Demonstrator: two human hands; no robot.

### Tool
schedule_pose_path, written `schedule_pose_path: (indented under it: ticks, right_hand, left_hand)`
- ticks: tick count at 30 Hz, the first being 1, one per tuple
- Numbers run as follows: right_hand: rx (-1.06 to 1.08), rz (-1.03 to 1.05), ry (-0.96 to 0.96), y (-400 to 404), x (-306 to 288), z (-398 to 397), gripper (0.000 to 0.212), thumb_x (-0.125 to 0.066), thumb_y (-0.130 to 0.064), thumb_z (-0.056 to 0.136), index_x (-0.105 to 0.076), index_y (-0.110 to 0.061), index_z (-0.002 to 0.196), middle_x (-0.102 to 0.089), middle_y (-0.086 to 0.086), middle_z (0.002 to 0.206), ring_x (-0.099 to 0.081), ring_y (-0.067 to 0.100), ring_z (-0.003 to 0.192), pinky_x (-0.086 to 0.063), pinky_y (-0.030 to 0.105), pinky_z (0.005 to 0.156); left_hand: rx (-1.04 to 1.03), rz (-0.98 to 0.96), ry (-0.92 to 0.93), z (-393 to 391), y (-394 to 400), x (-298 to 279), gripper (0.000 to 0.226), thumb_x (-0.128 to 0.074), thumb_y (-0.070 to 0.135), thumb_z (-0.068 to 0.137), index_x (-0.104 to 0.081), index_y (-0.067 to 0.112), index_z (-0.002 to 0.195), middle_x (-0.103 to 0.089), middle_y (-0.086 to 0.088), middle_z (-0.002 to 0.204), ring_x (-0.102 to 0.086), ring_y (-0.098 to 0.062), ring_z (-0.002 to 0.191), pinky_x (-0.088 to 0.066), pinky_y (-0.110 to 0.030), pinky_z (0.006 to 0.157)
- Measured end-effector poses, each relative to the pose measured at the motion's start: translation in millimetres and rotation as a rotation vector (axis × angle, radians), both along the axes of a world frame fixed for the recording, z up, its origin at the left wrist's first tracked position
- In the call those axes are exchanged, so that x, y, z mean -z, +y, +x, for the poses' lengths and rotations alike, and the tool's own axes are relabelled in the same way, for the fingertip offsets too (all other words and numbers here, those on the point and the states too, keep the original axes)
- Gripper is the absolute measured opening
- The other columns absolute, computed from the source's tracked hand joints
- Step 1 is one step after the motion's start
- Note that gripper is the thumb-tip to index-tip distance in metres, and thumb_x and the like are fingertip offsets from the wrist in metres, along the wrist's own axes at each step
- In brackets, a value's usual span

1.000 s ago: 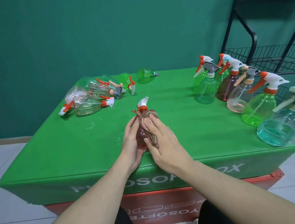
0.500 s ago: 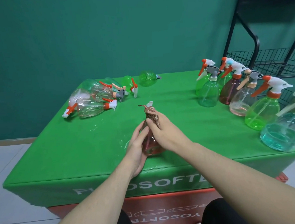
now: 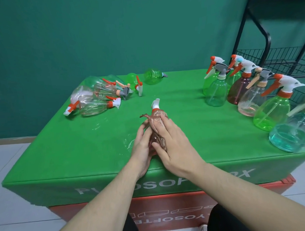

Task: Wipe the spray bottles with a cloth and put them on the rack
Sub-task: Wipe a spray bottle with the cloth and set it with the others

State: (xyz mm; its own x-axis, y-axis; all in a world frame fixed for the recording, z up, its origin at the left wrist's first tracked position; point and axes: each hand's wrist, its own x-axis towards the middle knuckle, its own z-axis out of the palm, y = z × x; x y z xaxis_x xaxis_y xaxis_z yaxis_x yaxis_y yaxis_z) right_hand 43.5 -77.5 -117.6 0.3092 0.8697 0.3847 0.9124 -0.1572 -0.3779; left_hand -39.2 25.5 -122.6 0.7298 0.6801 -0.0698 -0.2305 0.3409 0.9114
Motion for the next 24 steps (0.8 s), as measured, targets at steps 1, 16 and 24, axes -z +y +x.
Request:
schedule_pose_path:
  ticks: [1,16,24]
  right_hand:
    - [0.003,-0.017,-0.001,-4,1,-2,0.070,-0.021,-0.057,0.101,-0.012,-0.026,0.163,0.001,-0.002,0.171,0.001,0.019,0.157,-0.017,0.053,0.124]
    - [0.050,0.022,0.089,2,-3,-14,0.068,-0.015,-0.052,0.099,-0.014,-0.027,0.163,-0.005,-0.002,0.171,-0.001,0.018,0.157,-0.014,0.051,0.125]
    - [0.070,-0.006,0.126,37,-26,-1,0.072,-0.013,-0.052,0.095,-0.029,-0.022,0.159,-0.020,0.004,0.168,-0.017,0.022,0.154,-0.017,0.041,0.125]
  left_hand:
    - [-0.007,-0.001,0.005,0,0,0,0.038,-0.053,0.032,0.104,-0.055,0.023,0.140,-0.076,-0.001,0.121,-0.072,-0.015,0.109,-0.055,-0.036,0.092]
    - [-0.042,-0.060,-0.055,1,4,3,0.066,-0.063,0.042,0.088,-0.049,0.024,0.150,-0.073,-0.003,0.126,-0.072,-0.016,0.110,-0.060,-0.027,0.078]
    - [0.033,0.005,-0.014,-2,3,-2,0.055,-0.052,0.051,0.093,-0.049,0.037,0.146,-0.073,0.008,0.127,-0.072,-0.013,0.109,-0.060,-0.036,0.064]
